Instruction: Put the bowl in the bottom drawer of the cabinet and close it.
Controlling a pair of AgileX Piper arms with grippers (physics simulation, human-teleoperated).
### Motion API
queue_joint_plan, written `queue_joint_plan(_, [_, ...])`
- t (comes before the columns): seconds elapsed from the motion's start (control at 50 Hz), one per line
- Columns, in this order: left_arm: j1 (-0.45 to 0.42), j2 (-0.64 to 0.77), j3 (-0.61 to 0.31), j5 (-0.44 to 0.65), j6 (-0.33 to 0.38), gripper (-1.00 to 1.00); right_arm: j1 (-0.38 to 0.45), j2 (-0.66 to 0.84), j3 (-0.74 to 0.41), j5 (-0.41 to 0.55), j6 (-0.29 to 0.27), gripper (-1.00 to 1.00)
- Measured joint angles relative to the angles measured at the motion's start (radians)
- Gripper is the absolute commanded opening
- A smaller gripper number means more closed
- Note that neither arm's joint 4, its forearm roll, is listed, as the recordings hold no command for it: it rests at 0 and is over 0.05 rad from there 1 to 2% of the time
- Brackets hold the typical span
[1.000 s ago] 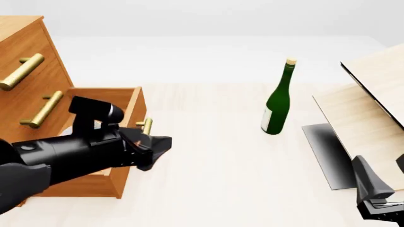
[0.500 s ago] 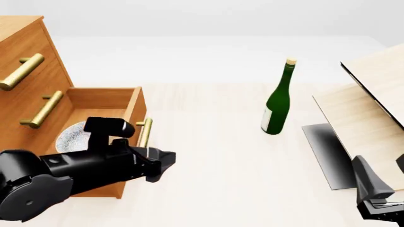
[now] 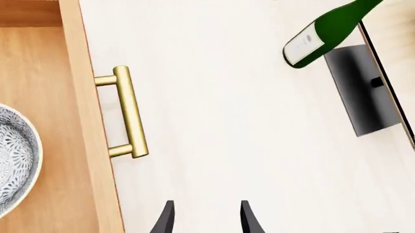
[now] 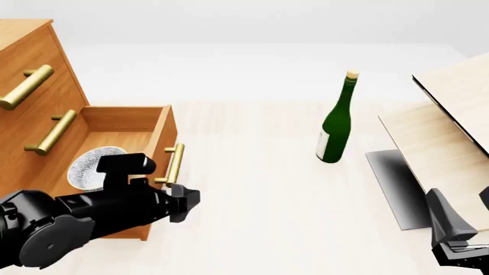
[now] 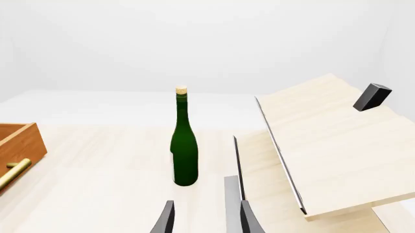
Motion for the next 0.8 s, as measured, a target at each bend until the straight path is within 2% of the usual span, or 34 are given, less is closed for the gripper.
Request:
queue_joint_plan(0.44, [0.112,0.001,0.037,-0.023,0.039,1.0,0.0,0.0,0.0,0.0,0.0,1.0])
queue_joint_plan(0.8, [0.219,-0.009,0.06,-0.026,0.1,1.0,0.0,0.0,0.0,0.0,0.0,1.0])
